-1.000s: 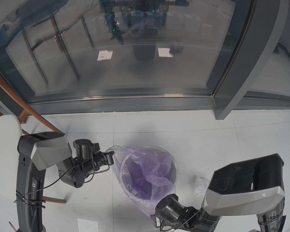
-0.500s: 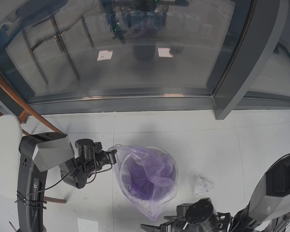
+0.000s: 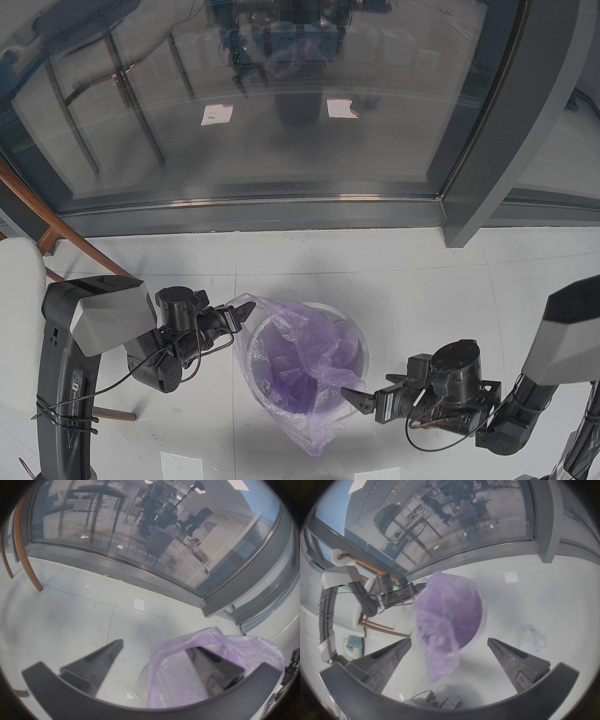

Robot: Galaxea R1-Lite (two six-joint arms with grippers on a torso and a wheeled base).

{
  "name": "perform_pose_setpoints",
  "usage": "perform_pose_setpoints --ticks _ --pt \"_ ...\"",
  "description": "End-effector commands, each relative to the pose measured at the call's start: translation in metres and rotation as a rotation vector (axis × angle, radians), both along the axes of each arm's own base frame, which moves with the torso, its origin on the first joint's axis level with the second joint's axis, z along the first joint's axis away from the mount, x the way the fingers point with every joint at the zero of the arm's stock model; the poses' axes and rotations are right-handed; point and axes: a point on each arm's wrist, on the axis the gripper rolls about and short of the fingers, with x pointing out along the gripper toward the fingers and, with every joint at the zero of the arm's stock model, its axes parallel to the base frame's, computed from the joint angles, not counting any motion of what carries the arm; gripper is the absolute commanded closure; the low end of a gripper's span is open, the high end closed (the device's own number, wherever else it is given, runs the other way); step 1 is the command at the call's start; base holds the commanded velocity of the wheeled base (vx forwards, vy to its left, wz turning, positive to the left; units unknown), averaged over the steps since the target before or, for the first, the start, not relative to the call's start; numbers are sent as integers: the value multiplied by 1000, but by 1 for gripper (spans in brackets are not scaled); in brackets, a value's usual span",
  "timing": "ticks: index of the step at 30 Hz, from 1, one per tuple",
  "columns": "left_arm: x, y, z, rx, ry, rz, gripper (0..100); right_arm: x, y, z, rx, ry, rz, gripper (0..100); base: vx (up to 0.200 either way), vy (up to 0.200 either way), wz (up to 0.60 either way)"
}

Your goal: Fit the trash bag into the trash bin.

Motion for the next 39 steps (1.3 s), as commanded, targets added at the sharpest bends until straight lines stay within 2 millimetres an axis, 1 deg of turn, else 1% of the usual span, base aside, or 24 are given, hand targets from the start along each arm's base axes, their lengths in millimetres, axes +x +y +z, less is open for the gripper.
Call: perform_pose_setpoints --ticks 1,2,3,5,6,8,11,14,15,16,17,18,20,21,22,25,30,33,35,39 --pt "-22 6 -9 -26 36 19 0 27 4 -11 -6 -27 -35 0 0 0 0" --pt "-22 6 -9 -26 36 19 0 27 4 -11 -6 -27 -35 0 0 0 0" --pt "-29 9 -10 -26 33 21 0 33 9 -14 -18 -44 -22 0 0 0 0" --pt "-34 10 -11 -28 32 21 0 37 13 -16 -21 -57 -12 0 0 0 0" --pt "-38 11 -12 -28 33 21 0 41 18 -14 -8 -73 -1 0 0 0 0" --pt "-41 12 -13 -27 48 22 0 42 24 -12 11 -86 11 0 0 0 0" --pt "-40 12 -13 -40 48 35 0 39 30 -9 21 -94 32 0 0 0 0" --pt "-40 12 -13 -39 48 43 0 28 37 -7 22 -92 66 0 0 0 0" --pt "-41 12 -13 -38 51 44 0 23 36 -6 20 -87 74 0 0 0 0" --pt "-41 12 -13 -38 51 44 0 23 36 -6 20 -87 74 0 0 0 0" --pt "-43 12 -12 -38 54 43 0 13 33 -4 10 -71 89 0 0 0 0" --pt "-45 11 -11 -37 59 42 0 8 31 -5 0 -58 98 0 0 0 0" --pt "-47 9 -11 -37 64 32 0 5 30 -10 -14 -44 102 0 0 0 0" --pt "-47 9 -11 -37 64 32 0 5 30 -10 -14 -44 102 0 0 0 0" --pt "-49 0 -8 -42 57 6 0 5 30 -10 -17 -42 105 0 0 0 0" --pt "-53 -9 -6 -50 60 -24 0 6 31 -10 -16 -49 106 0 0 0 0" --pt "-67 -22 -6 -70 102 -60 0 4 32 -11 -21 -48 113 0 0 0 0" --pt "-80 -23 -9 -50 144 -77 0 7 35 -16 -28 -45 113 0 0 0 0" --pt "-86 -21 -7 -44 156 -78 0 9 37 -17 -23 -47 112 0 0 0 0" --pt "-89 -17 -3 -43 161 -69 0 11 38 -21 -32 -40 113 0 0 0 0"
